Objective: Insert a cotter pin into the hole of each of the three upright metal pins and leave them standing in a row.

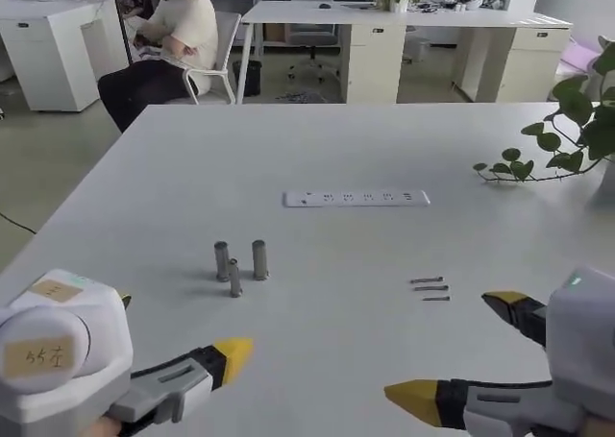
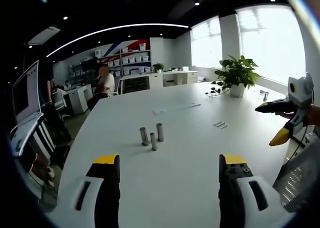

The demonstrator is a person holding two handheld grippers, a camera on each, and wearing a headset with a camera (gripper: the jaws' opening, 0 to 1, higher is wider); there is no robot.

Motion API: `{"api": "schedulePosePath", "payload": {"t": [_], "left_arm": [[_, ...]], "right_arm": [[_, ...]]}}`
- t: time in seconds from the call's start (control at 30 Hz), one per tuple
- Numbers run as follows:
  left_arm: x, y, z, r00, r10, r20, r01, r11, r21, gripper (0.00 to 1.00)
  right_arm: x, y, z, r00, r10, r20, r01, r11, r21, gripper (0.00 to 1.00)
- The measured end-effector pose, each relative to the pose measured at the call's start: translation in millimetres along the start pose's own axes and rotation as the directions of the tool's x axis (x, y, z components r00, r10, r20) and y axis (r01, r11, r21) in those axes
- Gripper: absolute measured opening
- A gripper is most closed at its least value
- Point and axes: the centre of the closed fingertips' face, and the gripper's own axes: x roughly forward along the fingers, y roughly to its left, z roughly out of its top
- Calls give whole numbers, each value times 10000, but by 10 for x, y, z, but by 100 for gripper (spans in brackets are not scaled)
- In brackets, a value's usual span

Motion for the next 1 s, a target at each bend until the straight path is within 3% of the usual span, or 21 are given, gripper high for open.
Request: {"api": "schedulePosePath", "payload": {"t": [0.17,0.3,0.57,0.73,1.0], "left_arm": [[87,15,-47,9997,-50,-251,50,10000,-28,77],[260,146,-89,9993,-28,-382,15,9994,-350,66],[634,399,-51,9994,288,-212,-289,9996,-51,51],[876,444,-27,9998,189,-43,-188,9997,121,43],[1238,463,-70,9998,-62,-165,72,9979,646,34]], "right_arm": [[13,-10,0,10000,1,-54,-1,10000,-89,99],[17,-11,41,9999,28,115,-28,10000,38,99],[44,-6,87,9994,132,308,-134,9999,33,97],[78,-25,89,9992,121,378,-127,9998,159,94],[155,-34,54,9992,262,314,-275,9989,389,91]]}}
